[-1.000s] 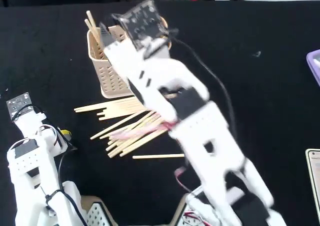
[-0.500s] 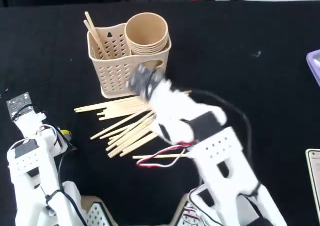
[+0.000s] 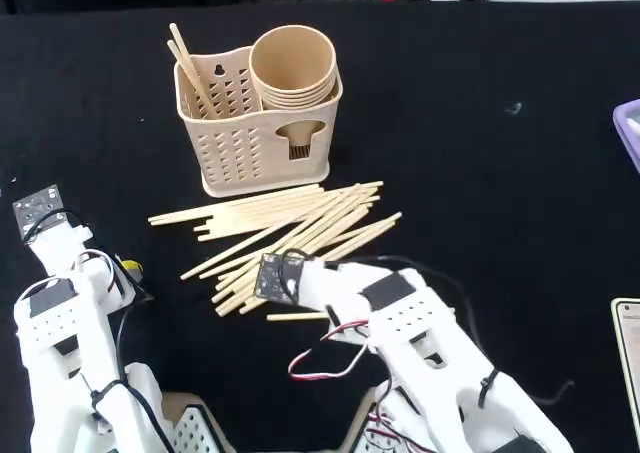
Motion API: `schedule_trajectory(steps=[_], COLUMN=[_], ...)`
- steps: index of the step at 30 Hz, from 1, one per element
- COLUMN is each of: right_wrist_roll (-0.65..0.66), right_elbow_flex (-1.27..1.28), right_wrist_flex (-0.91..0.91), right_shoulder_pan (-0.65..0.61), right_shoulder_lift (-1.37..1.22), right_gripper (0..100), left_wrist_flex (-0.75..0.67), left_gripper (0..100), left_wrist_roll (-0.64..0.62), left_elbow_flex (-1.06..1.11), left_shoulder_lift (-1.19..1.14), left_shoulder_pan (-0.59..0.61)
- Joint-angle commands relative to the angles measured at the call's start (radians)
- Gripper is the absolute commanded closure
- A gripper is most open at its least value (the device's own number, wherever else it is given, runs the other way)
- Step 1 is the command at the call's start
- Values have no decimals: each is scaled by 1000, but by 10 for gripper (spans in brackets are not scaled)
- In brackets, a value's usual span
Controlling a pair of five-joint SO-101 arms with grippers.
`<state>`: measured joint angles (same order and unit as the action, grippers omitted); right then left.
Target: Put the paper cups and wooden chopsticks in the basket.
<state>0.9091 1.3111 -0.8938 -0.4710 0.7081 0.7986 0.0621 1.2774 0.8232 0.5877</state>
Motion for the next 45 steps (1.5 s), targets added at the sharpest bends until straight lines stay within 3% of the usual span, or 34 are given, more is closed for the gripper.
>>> schedule_trajectory(steps=[1,12,19,25,29,33,38,40,45], right_wrist_roll=[49,75,221,221,221,158,18,-28,-68], right_elbow_flex=[5,-16,41,-97,-140,-122,-216,-280,-389], right_wrist_flex=[15,-11,-8,-5,75,146,229,215,178], right_shoulder_pan=[12,9,9,5,-69,-169,-187,-187,-187], right_shoulder_lift=[19,19,24,21,18,-44,-223,-306,-472], right_gripper=[825,832,986,988,988,985,982,956,751], left_wrist_flex=[-8,-8,-8,-8,-8,-8,-8,-8,-8], left_gripper=[730,730,730,730,730,730,730,730,730], left_wrist_roll=[-5,-5,-5,-5,-5,-5,-5,-5,-5], left_elbow_flex=[-10,-10,-10,-10,-10,-10,-10,-10,-10], left_shoulder_lift=[15,15,17,17,18,20,20,20,20], left_shoulder_pan=[-8,-8,-8,-8,-8,-8,-8,-8,-8])
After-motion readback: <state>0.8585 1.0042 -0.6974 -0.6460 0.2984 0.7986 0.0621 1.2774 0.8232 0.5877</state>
